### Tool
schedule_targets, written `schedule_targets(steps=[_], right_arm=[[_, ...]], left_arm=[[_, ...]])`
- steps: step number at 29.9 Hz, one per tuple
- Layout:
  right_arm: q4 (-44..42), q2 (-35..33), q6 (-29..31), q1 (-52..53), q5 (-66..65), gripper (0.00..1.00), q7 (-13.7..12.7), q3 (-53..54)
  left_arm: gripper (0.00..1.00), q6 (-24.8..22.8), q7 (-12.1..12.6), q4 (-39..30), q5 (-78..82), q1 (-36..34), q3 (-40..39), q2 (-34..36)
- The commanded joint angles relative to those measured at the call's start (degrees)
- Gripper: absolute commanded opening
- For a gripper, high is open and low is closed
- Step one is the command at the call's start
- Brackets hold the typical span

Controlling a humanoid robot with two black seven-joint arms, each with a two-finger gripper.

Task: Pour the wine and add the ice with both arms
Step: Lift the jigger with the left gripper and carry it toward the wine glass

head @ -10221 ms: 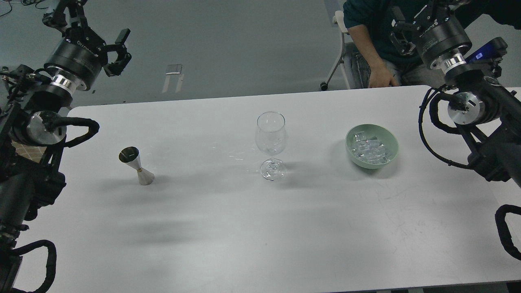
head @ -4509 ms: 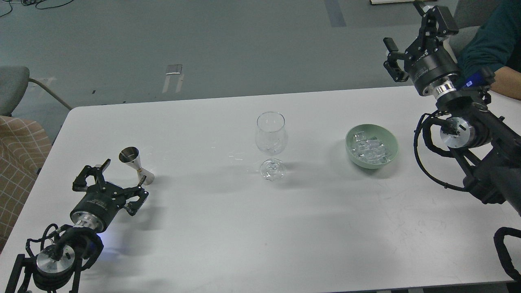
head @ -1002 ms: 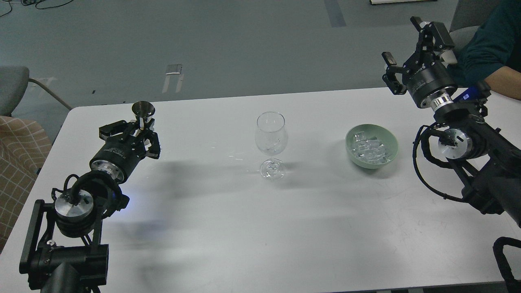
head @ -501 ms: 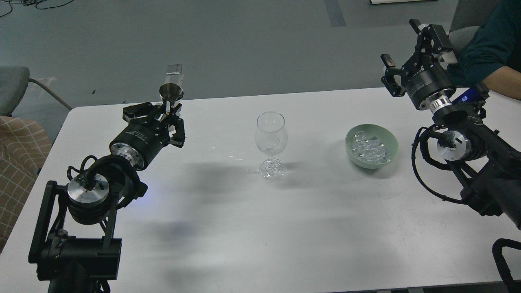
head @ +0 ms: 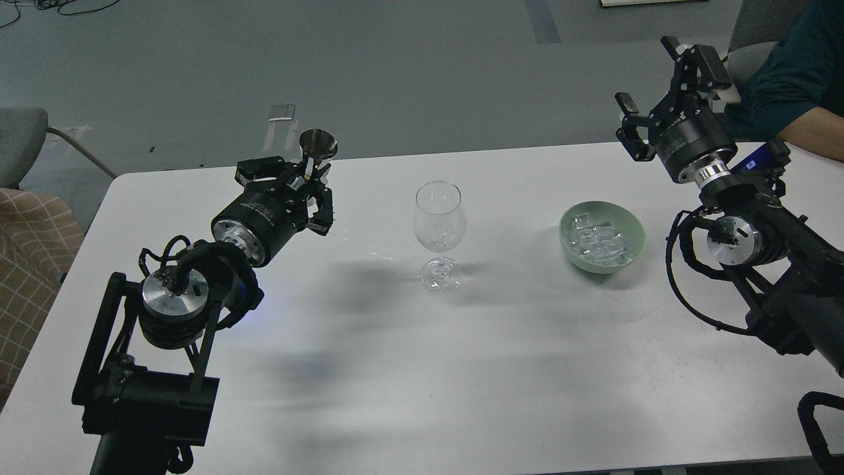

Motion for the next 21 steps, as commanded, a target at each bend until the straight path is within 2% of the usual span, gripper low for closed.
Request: schedule_targets(steps=[1,14,21], right_arm=[[0.0,0.01,0.0,0.0,0.02,1.0,0.0,-0.09],[0.0,0.62,0.0,-0.18,-0.07,1.0,0.0,-0.09],[0.09,0.62,0.0,-0.61,-0.07,1.0,0.0,-0.09]], left_arm=[[0.0,0.41,-0.11,0.0,0.92,-0.51,1.73,0.0],[0.0,3.22,-0.2,0.09,2.86,-3.59,6.82,0.0],[0.0,3.23,-0.11,0.09,3.73,-3.94,9.81,0.0]])
